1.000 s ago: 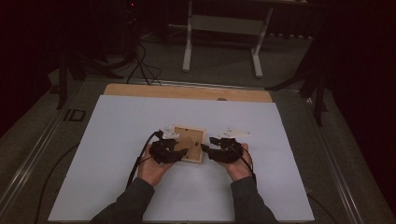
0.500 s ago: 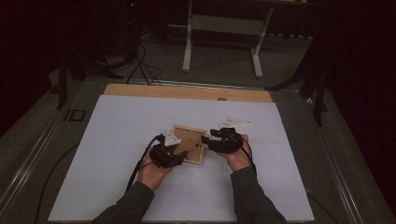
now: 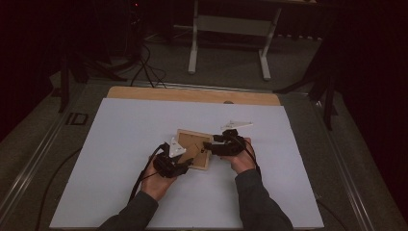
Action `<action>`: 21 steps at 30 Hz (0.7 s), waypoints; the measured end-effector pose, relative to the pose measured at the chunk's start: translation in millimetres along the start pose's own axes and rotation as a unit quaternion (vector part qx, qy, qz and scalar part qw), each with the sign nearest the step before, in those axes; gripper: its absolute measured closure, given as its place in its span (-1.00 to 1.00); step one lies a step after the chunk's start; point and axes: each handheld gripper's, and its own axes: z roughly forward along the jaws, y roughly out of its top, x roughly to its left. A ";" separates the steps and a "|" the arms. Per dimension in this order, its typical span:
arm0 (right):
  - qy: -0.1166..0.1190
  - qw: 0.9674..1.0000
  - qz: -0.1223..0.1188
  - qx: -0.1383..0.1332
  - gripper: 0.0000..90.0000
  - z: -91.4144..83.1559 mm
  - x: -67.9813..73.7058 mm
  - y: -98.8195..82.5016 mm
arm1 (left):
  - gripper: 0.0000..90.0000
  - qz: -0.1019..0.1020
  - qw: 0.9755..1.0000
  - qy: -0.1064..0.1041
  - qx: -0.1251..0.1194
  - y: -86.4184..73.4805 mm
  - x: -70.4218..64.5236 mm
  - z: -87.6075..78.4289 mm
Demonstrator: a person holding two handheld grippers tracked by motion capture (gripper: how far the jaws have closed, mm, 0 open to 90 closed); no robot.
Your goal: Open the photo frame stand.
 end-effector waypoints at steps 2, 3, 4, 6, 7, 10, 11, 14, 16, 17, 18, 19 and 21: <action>0.005 1.000 0.004 -0.002 -0.07 1.5 -1.3 -0.1 | 0.26 0.007 1.000 0.004 -0.001 -2.1 -1.2 -0.6; 0.009 1.000 0.007 -0.002 -0.07 2.3 -1.9 -0.2 | 0.26 0.007 1.000 0.004 -0.001 -2.1 -1.2 -0.6; 0.015 1.000 0.008 -0.004 -0.07 3.6 -2.9 -0.3 | 0.26 0.016 1.000 0.008 -0.004 -3.5 -3.1 -1.0; 0.018 1.000 0.009 -0.003 -0.07 4.4 -3.3 -0.3 | 0.26 0.021 1.000 0.009 -0.003 -3.9 -3.8 -1.4; 0.025 1.000 0.011 -0.002 -0.07 6.9 -3.8 -0.2 | 0.26 0.025 1.000 0.011 -0.005 -4.4 -4.8 -1.6; 0.033 0.999 0.010 -0.002 -0.07 8.3 -3.7 -0.1 | 0.26 0.026 1.000 0.010 -0.004 -4.5 -4.6 -2.0; 0.032 0.999 0.007 -0.002 -0.04 8.5 -2.4 0.1 | 0.26 0.020 1.000 0.005 -0.001 -4.8 -2.5 -2.0; 0.031 0.999 0.006 -0.003 0.01 7.6 -2.3 -0.1 | 0.26 0.016 1.000 0.002 -0.003 -6.0 -1.9 -1.8; 0.029 1.000 0.001 -0.004 0.06 6.1 -2.1 -0.2 | 0.26 0.016 1.000 0.000 0.000 -6.1 -1.9 -2.3; 0.029 1.000 0.000 -0.003 0.07 5.4 -1.6 -0.1 | 0.26 0.016 1.000 -0.001 0.002 -6.1 -1.7 -2.4; 0.029 1.000 -0.003 -0.004 0.07 5.2 -1.3 0.1 | 0.26 0.013 1.000 -0.004 0.006 -5.8 -1.0 -2.3; 0.029 1.000 -0.006 -0.004 0.08 4.4 -0.8 0.2 | 0.26 0.008 1.000 -0.008 0.008 -5.8 -0.1 -2.2; 0.030 1.000 -0.006 -0.005 0.09 3.4 -0.1 0.1 | 0.26 -0.003 1.000 -0.018 0.010 -5.6 2.3 -2.3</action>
